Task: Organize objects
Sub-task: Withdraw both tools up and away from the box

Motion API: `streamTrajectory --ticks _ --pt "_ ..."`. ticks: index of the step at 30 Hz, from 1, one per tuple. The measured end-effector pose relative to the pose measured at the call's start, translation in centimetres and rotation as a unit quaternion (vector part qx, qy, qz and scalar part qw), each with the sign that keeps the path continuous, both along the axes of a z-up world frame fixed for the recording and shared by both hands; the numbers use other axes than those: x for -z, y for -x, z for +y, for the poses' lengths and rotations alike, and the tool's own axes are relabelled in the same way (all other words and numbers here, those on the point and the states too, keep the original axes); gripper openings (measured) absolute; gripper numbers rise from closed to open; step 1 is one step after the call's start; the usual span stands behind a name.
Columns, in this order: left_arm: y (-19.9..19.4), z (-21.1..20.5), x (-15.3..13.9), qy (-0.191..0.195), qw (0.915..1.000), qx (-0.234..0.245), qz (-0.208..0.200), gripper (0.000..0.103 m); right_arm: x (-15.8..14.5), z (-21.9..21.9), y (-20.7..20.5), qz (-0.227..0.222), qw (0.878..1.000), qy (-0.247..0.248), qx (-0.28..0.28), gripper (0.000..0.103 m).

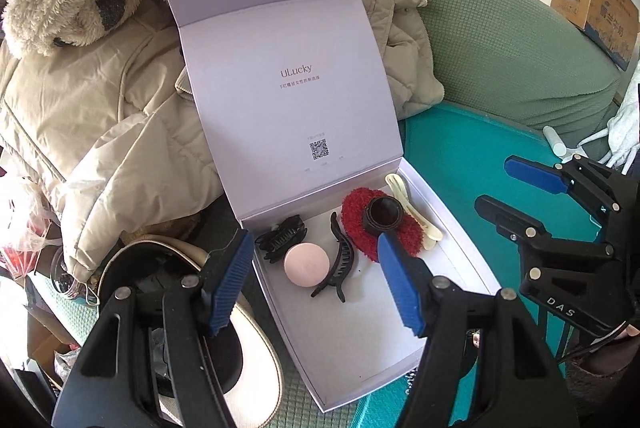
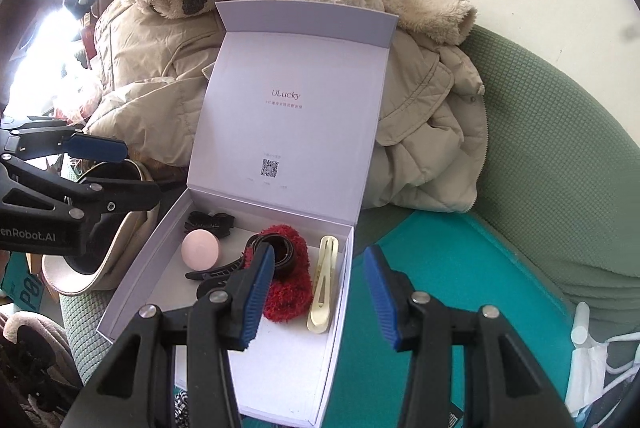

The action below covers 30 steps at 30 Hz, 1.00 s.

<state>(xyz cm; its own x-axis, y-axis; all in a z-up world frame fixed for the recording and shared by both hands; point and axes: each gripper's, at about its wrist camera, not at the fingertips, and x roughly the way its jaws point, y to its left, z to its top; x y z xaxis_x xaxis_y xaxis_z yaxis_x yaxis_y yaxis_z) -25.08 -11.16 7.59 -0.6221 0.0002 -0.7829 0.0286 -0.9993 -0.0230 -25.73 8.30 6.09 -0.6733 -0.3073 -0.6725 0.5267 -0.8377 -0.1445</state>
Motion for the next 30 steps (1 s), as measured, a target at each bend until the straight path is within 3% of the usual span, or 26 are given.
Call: streamTrajectory --ticks 13,30 --pt "-5.0 3.3 -4.3 0.013 0.9989 0.011 0.043 0.066 -3.2 2.2 -4.6 0.032 0.999 0.011 0.0 0.047" --pt "-14.6 6.7 -5.2 0.009 0.9976 0.026 0.064 0.069 -4.7 5.2 -13.4 0.038 0.998 0.047 0.002 0.047"
